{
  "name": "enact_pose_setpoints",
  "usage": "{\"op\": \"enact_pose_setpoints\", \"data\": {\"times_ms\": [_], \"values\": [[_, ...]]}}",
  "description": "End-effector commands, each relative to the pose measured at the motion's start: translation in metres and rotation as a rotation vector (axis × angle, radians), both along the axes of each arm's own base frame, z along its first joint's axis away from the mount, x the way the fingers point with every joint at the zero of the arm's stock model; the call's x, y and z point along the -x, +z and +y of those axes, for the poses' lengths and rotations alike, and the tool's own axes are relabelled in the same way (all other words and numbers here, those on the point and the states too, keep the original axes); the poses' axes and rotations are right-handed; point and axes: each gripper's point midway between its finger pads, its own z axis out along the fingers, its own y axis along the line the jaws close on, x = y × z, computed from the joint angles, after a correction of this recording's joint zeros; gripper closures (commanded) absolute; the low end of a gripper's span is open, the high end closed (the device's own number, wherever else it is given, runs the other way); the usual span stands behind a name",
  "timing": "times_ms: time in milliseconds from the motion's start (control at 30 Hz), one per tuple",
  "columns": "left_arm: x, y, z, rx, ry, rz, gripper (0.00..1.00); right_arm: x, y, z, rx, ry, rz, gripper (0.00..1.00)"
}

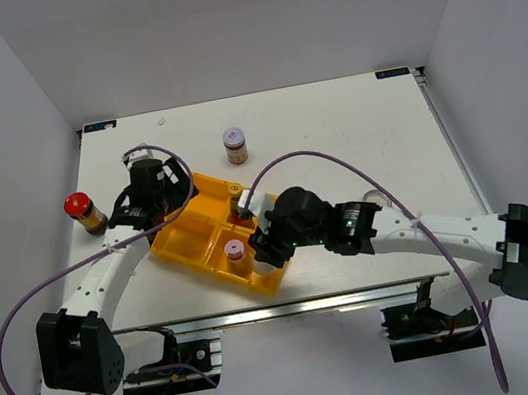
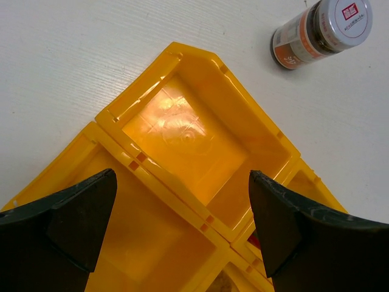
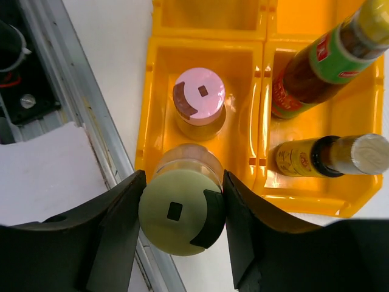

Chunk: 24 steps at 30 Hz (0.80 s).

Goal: Organize the condiment bottles

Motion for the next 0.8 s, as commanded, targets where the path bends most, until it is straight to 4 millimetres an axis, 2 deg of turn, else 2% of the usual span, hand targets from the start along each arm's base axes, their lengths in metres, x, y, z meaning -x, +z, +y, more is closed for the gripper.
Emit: {"op": "enact_pose_setpoints", "data": {"times_ms": [0,233,467,567,600,667,733,767], "values": [[-0.008,0.008,-0.004,0.015,-0.019,-0.021,0.02,-0.014,0.008,0.014,-0.052,-0.076,-0.048,0.88],[-0.011,0.001,-0.007,0.016,-0.028,-0.005,0.02,-0.031,-0.015,0.018,-0.014,-0.173,-0.062,0.87],[-0.023,0.005,-0.019,0.035,-0.079,-0.003,0.02,-0.024,-0.059,0.031,0.026,-0.165,0.038,0.78],[-0.032,0.014,-0.023,0.037,-0.095,-0.014,0.02,-0.027,-0.073,0.028,0.058,-0.198,0.049,0.71],[-0.035,0.011,-0.025,0.034,-0.103,-0.003,0.02,-0.027,-0.075,0.028,0.063,-0.203,0.05,0.67],[-0.04,0.013,-0.028,0.035,-0.114,-0.005,0.02,-0.03,-0.078,0.025,0.073,-0.223,0.047,0.57],[-0.046,0.013,-0.032,0.04,-0.131,-0.003,0.02,-0.031,-0.078,0.025,0.074,-0.23,0.046,0.4],[-0.049,0.013,-0.034,0.043,-0.137,-0.003,0.02,-0.03,-0.078,0.025,0.074,-0.229,0.046,0.36]]}}
